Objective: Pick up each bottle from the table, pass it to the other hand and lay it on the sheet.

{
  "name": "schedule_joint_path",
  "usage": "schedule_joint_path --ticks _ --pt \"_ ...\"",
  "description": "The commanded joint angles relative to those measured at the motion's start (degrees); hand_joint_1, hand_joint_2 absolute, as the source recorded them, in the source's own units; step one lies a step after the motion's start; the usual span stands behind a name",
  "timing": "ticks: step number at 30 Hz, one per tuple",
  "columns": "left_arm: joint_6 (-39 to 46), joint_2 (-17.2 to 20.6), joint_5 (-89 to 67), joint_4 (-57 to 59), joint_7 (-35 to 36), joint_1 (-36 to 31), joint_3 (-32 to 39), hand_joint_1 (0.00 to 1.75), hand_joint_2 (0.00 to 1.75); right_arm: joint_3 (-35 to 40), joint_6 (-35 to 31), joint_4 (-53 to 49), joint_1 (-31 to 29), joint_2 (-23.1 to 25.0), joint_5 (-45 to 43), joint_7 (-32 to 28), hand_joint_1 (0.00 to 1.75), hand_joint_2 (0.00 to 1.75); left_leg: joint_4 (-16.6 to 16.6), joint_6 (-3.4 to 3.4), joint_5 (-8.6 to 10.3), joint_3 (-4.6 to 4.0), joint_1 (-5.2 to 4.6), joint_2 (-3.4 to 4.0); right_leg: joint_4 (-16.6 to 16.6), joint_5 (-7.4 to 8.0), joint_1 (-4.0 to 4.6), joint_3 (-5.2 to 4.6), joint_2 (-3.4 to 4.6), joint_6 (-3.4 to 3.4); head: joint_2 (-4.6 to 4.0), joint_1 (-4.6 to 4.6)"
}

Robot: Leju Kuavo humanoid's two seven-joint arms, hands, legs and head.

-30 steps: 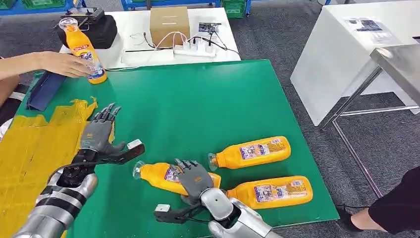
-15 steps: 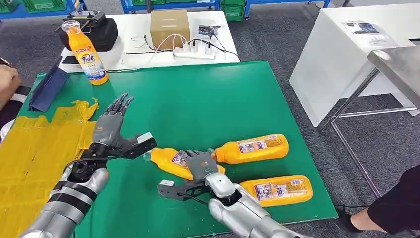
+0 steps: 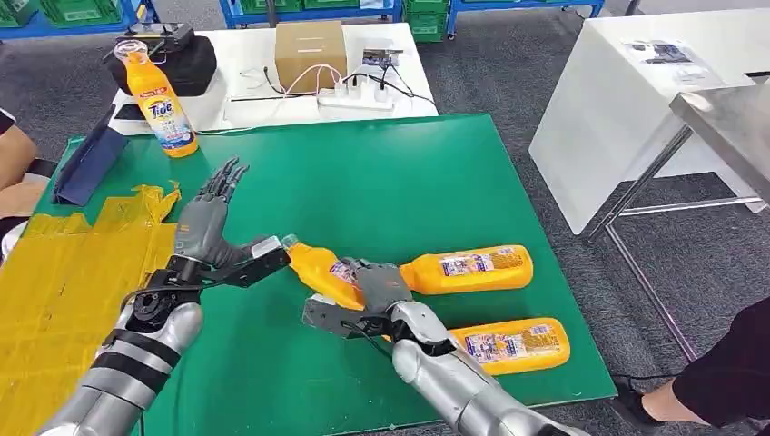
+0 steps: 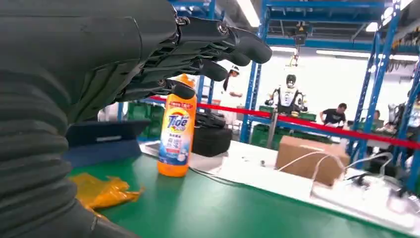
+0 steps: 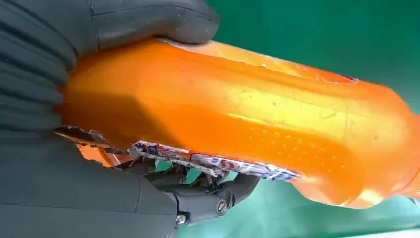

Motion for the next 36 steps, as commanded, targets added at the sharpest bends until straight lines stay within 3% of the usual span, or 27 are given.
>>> schedule_joint_path --ticks 1,4,5,6,10,13,17,23,30,36 --pt "-2.98 -0.82 11.96 -10.47 -3.0 4.93 2.08 0.0 1.75 -7.46 -6.65 -5.52 6.63 -0.32 -4.7 -4.49 1.75 1.75 -0.08 0.03 0.04 -0.09 0.04 -0.15 -0.1 0.02 0.06 -0.01 -0.14 -0.17 0.0 0.0" --pt "-9.21 -1.88 22.87 -15.32 -4.22 7.76 5.26 0.0 1.75 -9.85 -10.86 -15.2 11.09 0.02 -7.89 -9.72 1.75 1.75 -0.02 0.02 -0.02 -0.07 0.03 -0.09 -0.04 -0.03 0.05 0.01 -0.09 -0.13 0.0 0.0" --pt "-13.36 -3.02 30.47 -16.46 -4.86 8.75 7.42 0.0 1.75 -11.87 -14.79 -19.28 13.25 1.06 -11.05 -14.84 1.75 1.75 -0.03 0.01 -0.04 -0.11 0.04 -0.09 -0.04 -0.05 0.06 -0.04 -0.09 -0.18 0.0 0.02" --pt "-19.36 -3.79 39.12 -17.41 -5.35 9.59 9.04 0.0 1.75 -12.08 -16.11 -22.72 14.79 1.38 -11.8 -16.07 1.75 1.75 -0.03 0.02 -0.04 -0.15 0.03 -0.11 -0.04 -0.06 0.06 -0.06 -0.11 -0.2 0.0 0.0" --pt "-20.82 -3.68 41.71 -17.51 -5.96 9.83 9.46 0.0 1.75 -11.94 -16.45 -24.2 15.43 1.5 -12.28 -16.67 1.75 1.75 0.0 0.0 -0.04 -0.49 0.01 -0.03 0.03 0.12 0.03 0.16 -0.01 0.09 0.0 0.02" --pt "-24.97 -4.24 49.51 -17.03 -5.94 9.63 10.12 0.0 1.75 -11.5 -19.56 -25.48 16.15 1.72 -14.11 -21.53 1.75 1.75 0.05 0.0 -0.02 -0.82 0.02 0.03 0.13 0.2 0.04 -0.12 0.06 0.22 0.0 0.02" --pt "-31.79 -4.61 62.78 -16.15 -3.74 9.64 9.98 0.0 1.75 -9.13 -24.56 -28.85 17.74 1.7 -14.09 -26.51 1.75 1.75 0.07 0.02 -0.11 -0.81 0.02 -0.1 0.15 0.04 0.04 -0.06 -0.06 0.15 0.0 0.0" --pt "-34.38 -4.05 70.41 -14.92 -2.21 7.45 5.97 0.0 1.75 -5.79 -34.14 -31.94 18.14 1.56 -12.31 -32.55 1.75 1.75 0.06 0.01 0.02 -1.28 0.01 -0.09 0.14 0.17 0.03 -0.53 -0.07 0.22 0.0 0.02" --pt "-37.62 -3.22 74.26 -19.18 -3.11 8.0 1.45 0.0 1.75 -8.99 -34.14 -35.44 19.62 5.17 1.75 -35.63 1.75 1.75 0.07 -0.01 -0.01 -1.26 0.02 -0.1 0.16 0.13 0.03 -0.55 -0.07 0.19 0.0 0.0" --pt "-38.02 -2.91 74.56 -19.87 -3.33 7.95 0.31 0.0 1.75 -10.05 -34.14 -34.83 19.26 5.72 3.01 -36.32 1.75 1.75 0.01 0.0 0.07 -1.37 0.01 -0.08 0.1 0.23 0.02 -0.66 -0.05 0.26 0.0 0.0"
